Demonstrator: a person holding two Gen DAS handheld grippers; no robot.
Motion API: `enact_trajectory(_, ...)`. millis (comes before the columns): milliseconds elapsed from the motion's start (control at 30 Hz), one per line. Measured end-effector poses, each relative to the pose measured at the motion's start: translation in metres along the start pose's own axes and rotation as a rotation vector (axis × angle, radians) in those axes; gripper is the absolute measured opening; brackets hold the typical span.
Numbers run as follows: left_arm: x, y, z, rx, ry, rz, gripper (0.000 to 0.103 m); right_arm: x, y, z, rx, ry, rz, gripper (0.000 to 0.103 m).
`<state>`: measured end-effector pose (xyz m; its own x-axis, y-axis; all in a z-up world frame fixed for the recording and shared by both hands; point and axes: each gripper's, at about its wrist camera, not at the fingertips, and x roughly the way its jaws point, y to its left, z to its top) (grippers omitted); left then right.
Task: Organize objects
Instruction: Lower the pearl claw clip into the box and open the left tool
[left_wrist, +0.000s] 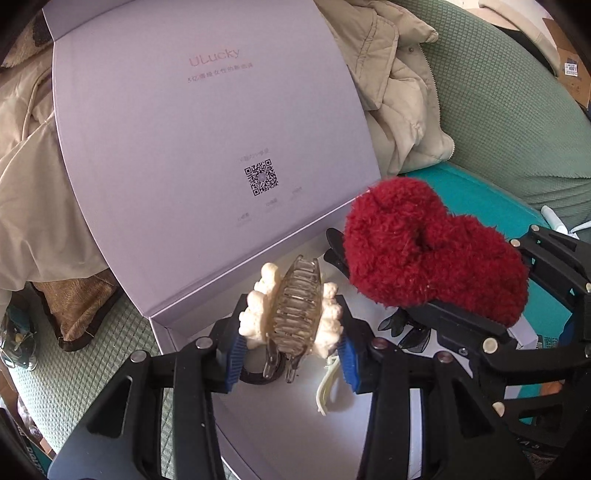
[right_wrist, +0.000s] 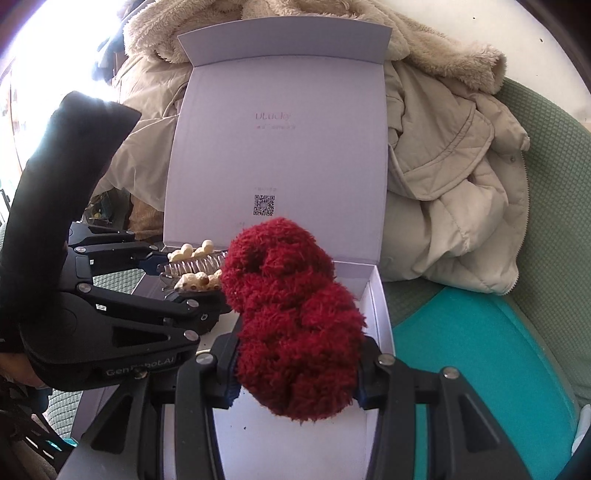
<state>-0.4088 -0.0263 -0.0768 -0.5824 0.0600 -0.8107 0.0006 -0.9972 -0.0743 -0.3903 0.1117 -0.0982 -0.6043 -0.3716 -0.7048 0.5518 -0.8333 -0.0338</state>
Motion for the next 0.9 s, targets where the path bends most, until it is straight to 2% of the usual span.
enact_trajectory(167,0.012,0.002,0.002,-0.012,0.026,-0.007,0.040,0.008,-0.003,-0.001,0.009,0.017,-0.001,0.046)
enact_trajectory(300,0.026,0.004,0.001,-0.043,0.069,-0.052,0.040,0.015,-0.007,-0.001,0.038,0.040,-0.001,0.046)
enact_trajectory(700,0.043,-0.008,0.001,-0.007,0.063,0.017,0.040,0.034,-0.008,-0.007,0.032,0.100,-0.010,0.046)
enact_trajectory(900,0.042,-0.006,0.000,-0.009,0.063,0.018,0.040,0.036,-0.005,-0.006,0.015,0.128,-0.035,0.050)
